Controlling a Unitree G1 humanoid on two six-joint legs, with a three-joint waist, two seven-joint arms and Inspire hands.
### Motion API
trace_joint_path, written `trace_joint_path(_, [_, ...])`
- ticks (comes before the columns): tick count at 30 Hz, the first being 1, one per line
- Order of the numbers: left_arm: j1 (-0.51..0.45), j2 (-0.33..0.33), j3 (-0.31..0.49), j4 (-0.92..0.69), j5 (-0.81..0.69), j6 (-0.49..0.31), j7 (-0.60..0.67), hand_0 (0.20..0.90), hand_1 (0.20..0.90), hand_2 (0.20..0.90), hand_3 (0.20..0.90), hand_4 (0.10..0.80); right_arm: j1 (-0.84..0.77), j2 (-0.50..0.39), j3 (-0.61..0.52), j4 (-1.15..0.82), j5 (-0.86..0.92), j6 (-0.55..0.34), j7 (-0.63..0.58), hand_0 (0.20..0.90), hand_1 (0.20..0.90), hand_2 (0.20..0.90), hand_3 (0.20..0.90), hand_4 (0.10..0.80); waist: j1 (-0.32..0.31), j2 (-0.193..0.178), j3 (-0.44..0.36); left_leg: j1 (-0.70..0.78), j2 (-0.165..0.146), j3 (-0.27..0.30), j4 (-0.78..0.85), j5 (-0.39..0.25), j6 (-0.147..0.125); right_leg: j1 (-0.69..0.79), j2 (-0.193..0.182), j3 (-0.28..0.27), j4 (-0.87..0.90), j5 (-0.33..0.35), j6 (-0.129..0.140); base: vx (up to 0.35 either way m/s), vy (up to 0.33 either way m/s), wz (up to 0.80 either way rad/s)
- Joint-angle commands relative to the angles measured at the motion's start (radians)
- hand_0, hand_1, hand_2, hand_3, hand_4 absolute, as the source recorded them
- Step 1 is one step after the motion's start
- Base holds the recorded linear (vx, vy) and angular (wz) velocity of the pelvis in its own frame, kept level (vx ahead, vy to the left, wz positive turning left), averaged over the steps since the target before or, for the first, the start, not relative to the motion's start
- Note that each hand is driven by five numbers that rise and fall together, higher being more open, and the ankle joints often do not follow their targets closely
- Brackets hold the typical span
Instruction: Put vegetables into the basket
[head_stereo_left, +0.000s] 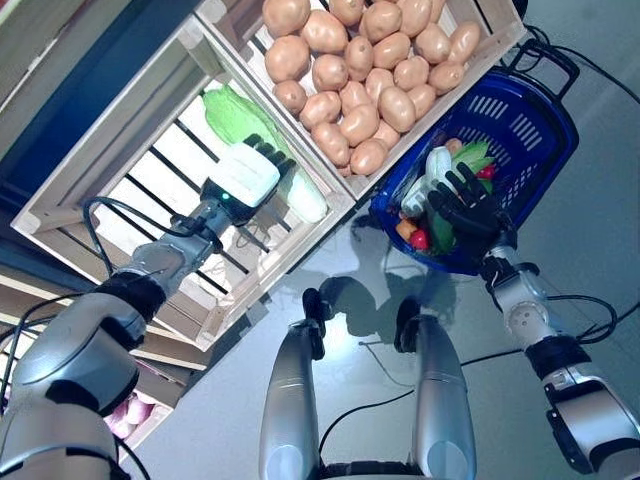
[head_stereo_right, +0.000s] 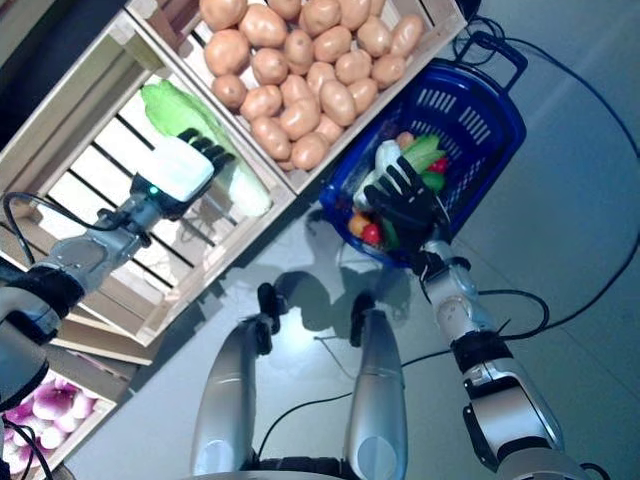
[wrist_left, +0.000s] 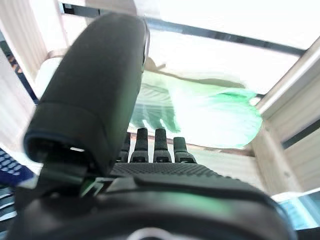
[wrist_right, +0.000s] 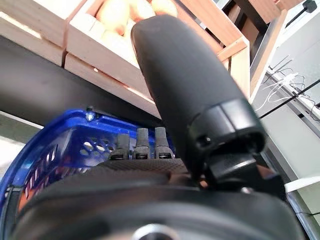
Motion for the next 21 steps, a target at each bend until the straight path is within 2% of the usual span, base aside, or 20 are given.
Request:
trace_joint_path(1, [-0.112,0.089,0.008,-0.04,0.059,-0.031,0.106,0.9,0.9,0.9,0.9,0.8,-0.037,-0.031,-0.052,-0.078,0.047,-0.089,0.003,0.9,0.9,0.9,0.9,0.8,-0.009,-0.023,-0.005,0.024,0.025,0.029,0.052,-0.071,-0.016,0.03,-0.012,0.064,-0.091,0.156,0.016,0.0,0.0,0.0])
trace_joint_path(12, [-0.174,0.097,-0.052,-0.072,0.122,-0.059,0.073,0.9,0.9,0.9,0.9,0.8,-0.031,-0.056,-0.047,-0.042,0.061,-0.072,0.035,0.9,0.9,0.9,0.9,0.8,-0.016,-0.022,-0.005,-0.04,0.022,0.028,0.074,-0.084,-0.008,-0.038,-0.003,0.083,-0.076,0.164,0.025,-0.004,0.007,-0.01])
trace_joint_path(17, [-0.196,0.094,-0.077,-0.063,0.089,-0.034,-0.081,0.9,0.9,0.9,0.9,0.8,-0.042,-0.065,-0.041,-0.042,0.063,-0.064,0.04,0.9,0.9,0.9,0.9,0.8,-0.017,-0.02,-0.005,-0.076,0.019,0.024,0.086,-0.084,-0.006,-0.076,-0.003,0.087,-0.07,0.172,0.028,0.0,0.0,0.0])
trace_joint_path(21, [-0.206,0.084,-0.095,-0.04,0.045,0.029,-0.219,0.9,0.9,0.9,0.9,0.8,-0.058,-0.074,-0.032,-0.047,0.067,-0.068,0.033,0.9,0.9,0.9,0.9,0.8,-0.018,-0.021,-0.005,-0.109,0.017,0.022,0.095,-0.084,-0.004,-0.109,-0.002,0.088,-0.068,0.178,0.031,-0.002,0.006,-0.01])
